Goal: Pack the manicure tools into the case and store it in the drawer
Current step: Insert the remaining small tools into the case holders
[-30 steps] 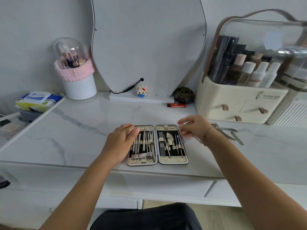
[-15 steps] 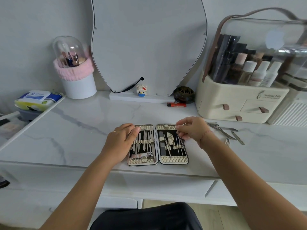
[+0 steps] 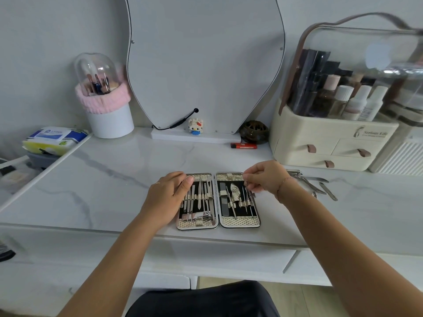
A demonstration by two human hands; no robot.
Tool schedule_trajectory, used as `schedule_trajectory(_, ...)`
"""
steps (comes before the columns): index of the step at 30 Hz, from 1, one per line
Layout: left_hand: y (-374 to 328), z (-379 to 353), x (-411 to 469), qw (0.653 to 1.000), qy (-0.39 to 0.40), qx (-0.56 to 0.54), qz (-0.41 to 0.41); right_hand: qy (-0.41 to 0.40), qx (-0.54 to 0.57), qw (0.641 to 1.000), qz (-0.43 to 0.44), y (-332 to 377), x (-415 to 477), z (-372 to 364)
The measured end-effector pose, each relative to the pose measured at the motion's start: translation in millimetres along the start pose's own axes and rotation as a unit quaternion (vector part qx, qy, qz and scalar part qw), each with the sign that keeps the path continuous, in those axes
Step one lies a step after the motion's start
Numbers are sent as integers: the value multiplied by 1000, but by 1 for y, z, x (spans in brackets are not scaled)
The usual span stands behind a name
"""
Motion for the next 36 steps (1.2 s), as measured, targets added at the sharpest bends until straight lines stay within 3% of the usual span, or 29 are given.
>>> schedule_trajectory(5, 1, 0, 0, 1000, 0, 0, 3, 12, -29, 1000, 2, 3, -2, 0)
schedule_trajectory(14, 0, 0, 0, 1000, -1, -2, 3, -63, -8, 998, 6, 1, 4, 8)
schedule_trajectory(27, -1, 0, 0, 1000, -2, -3, -1, -1, -45, 999, 15, 2, -2, -2)
schedule_trajectory(32, -1, 0, 0, 1000, 1, -1, 1, -62, -9, 998, 18, 3, 2, 6)
schedule_trajectory(36, -1, 1, -1, 1000, 1, 0, -1, -65, -16, 998, 18, 2, 4, 4)
Point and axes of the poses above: each hand's wrist, its own x-axis towards the middle knuckle, its own z-axis out of the back of the hand, y = z × x, the point moved 6 cm from there along x, towards the middle knuckle, and after that the axes turned 13 degrees about -x, right-handed, at the moved point
